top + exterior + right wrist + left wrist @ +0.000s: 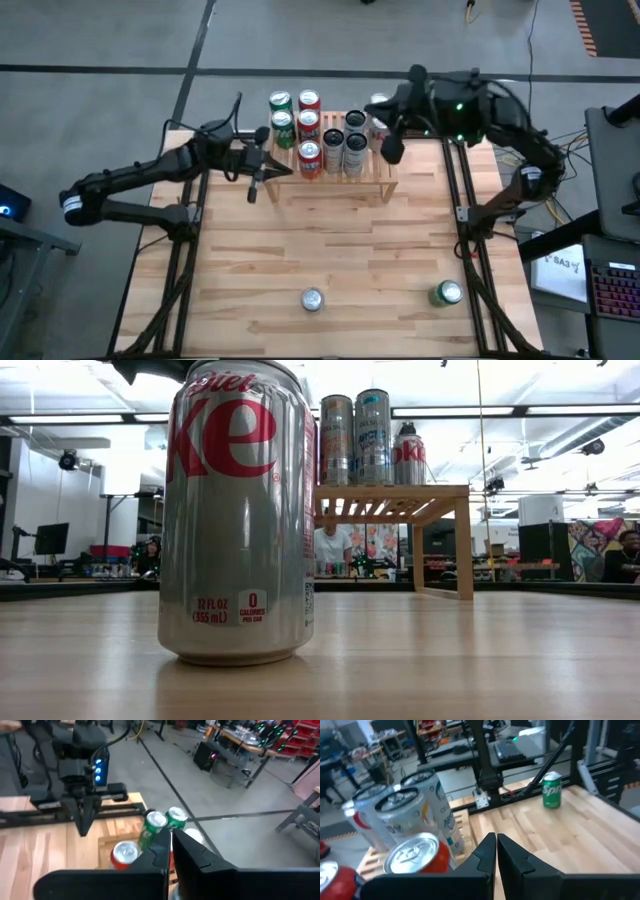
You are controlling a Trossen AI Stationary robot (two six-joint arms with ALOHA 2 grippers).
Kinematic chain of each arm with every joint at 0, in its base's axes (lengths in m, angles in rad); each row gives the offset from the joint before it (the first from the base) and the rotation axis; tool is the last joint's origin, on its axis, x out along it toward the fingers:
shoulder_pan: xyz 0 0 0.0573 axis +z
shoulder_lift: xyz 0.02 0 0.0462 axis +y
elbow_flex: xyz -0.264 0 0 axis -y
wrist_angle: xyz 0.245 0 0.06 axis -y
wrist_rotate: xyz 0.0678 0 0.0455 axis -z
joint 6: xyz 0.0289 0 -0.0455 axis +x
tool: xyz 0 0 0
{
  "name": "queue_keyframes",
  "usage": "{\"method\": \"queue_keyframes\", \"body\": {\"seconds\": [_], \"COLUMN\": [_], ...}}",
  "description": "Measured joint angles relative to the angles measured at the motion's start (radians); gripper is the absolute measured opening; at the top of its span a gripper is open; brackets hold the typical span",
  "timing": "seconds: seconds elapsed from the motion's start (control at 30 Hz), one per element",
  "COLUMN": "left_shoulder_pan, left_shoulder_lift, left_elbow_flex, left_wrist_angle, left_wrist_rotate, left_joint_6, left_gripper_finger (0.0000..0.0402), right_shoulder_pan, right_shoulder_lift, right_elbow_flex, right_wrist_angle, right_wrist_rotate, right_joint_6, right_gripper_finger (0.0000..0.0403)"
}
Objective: Place canned beverage on shelf
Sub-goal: Adjust the soda cans on the shelf
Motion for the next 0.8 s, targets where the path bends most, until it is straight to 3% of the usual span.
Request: {"method": "queue_keyframes", "body": {"seconds": [0.13, 0.4, 0.67, 0.8], "left_shoulder_pan": [-0.046, -0.078, -0.077, -0.078], "left_shoulder_lift": [0.01, 0.038, 0.094, 0.141], "left_elbow_flex": [-0.003, -0.036, -0.118, -0.15], "left_wrist_angle": [0.0, 0.05, 0.257, 0.352], "left_wrist_rotate": [-0.08, -0.084, -0.089, -0.155], "left_joint_6": [-0.008, -0.012, -0.083, -0.141], "left_gripper_finger": [0.0, 0.0, 0.0, 0.0], "right_shoulder_pan": [0.013, 0.037, 0.037, 0.037], "right_shoulder_lift": [-0.052, -0.189, -0.275, -0.28], "right_elbow_flex": [-0.163, -0.462, -0.58, -0.595], "right_wrist_angle": [0.09, 0.336, 0.351, 0.351], "right_wrist_rotate": [0.0, -0.001, 0.0, 0.0], "right_joint_6": [0.0, -0.015, 0.039, 0.042], "right_gripper_finger": [0.0009, 0.0009, 0.0009, 0.0009]}}
